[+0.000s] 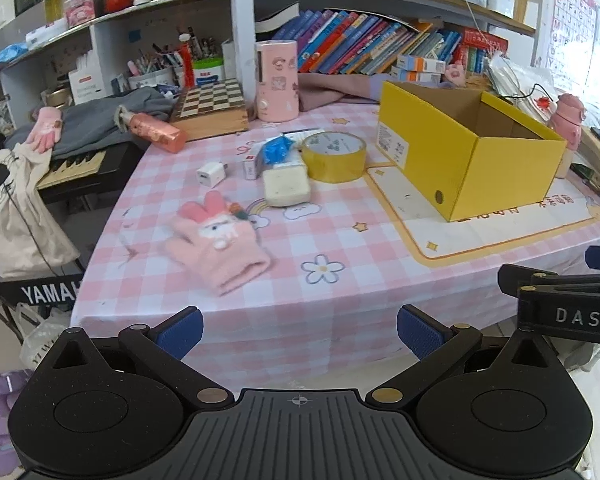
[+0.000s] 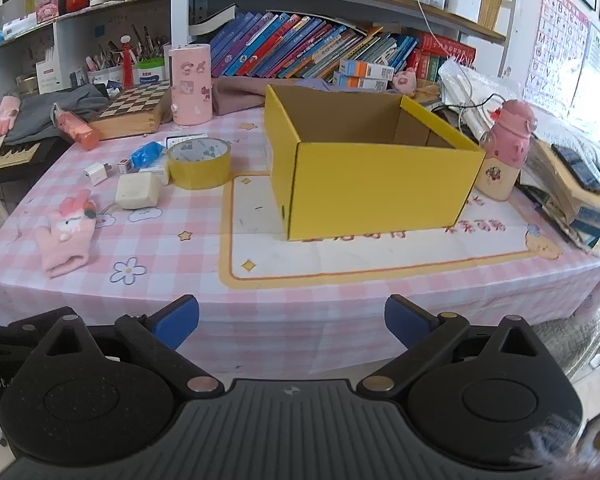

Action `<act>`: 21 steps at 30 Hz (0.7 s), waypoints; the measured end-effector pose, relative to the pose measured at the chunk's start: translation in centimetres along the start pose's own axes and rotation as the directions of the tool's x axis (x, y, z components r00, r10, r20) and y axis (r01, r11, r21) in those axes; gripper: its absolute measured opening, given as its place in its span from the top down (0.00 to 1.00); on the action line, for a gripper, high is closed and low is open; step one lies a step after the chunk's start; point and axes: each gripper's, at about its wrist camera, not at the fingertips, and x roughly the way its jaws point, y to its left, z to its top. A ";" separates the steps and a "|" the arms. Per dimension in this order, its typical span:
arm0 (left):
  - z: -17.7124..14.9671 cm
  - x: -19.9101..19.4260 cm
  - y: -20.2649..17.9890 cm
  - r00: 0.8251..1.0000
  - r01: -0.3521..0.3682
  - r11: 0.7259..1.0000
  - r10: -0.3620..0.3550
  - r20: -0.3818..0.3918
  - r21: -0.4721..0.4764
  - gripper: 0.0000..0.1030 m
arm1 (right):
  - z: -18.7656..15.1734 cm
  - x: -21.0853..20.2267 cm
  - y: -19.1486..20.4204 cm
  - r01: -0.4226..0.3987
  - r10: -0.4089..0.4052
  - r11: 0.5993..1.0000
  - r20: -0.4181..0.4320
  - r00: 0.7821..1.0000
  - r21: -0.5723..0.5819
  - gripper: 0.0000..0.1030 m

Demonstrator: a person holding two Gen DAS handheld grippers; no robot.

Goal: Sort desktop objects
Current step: 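Move both tools toward the pink rabbit glove and white soap bar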

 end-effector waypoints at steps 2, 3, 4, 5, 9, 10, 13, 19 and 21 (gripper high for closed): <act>-0.2 -0.1 0.6 1.000 -0.001 1.000 0.000 -0.002 -0.004 0.00 | -0.2 -0.1 0.4 -0.006 0.006 1.000 -0.009 1.000 0.012 0.02; -0.3 -0.2 1.0 1.000 0.003 1.000 -0.003 -0.002 -0.008 0.00 | -0.2 -0.2 0.6 -0.010 0.010 1.000 -0.013 1.000 0.016 0.02; -0.4 -0.3 1.4 1.000 0.009 1.000 -0.009 -0.003 -0.012 0.00 | -0.3 -0.3 0.9 -0.017 0.017 1.000 -0.017 1.000 0.019 0.02; -0.5 -0.3 1.6 1.000 0.014 1.000 -0.015 -0.007 -0.014 0.00 | -0.4 -0.4 1.2 -0.025 0.026 0.999 -0.019 0.999 0.021 0.02; -1.0 -0.5 2.8 0.999 0.030 0.999 -0.031 -0.025 -0.025 0.00 | -0.8 -1.0 2.7 -0.041 0.041 0.999 -0.023 0.999 0.003 0.03; -1.2 -0.5 3.1 0.999 0.033 0.999 -0.034 -0.029 -0.030 0.00 | -0.9 -1.1 3.1 -0.041 0.041 0.999 -0.024 0.999 -0.003 0.03; -1.6 -0.7 3.9 0.999 0.026 0.999 -0.028 -0.040 -0.037 0.00 | -1.1 -1.5 4.0 -0.039 0.039 0.999 -0.028 0.999 -0.008 0.03; -2.3 -1.1 5.6 0.999 0.029 0.998 -0.032 -0.041 -0.062 0.00 | -1.4 -2.1 5.6 -0.049 0.049 0.999 -0.024 0.999 -0.018 0.04; -2.5 -1.3 6.1 0.999 0.025 0.997 -0.028 -0.040 -0.069 0.00 | -1.4 -2.2 6.1 -0.054 0.054 0.998 -0.023 0.998 -0.021 0.03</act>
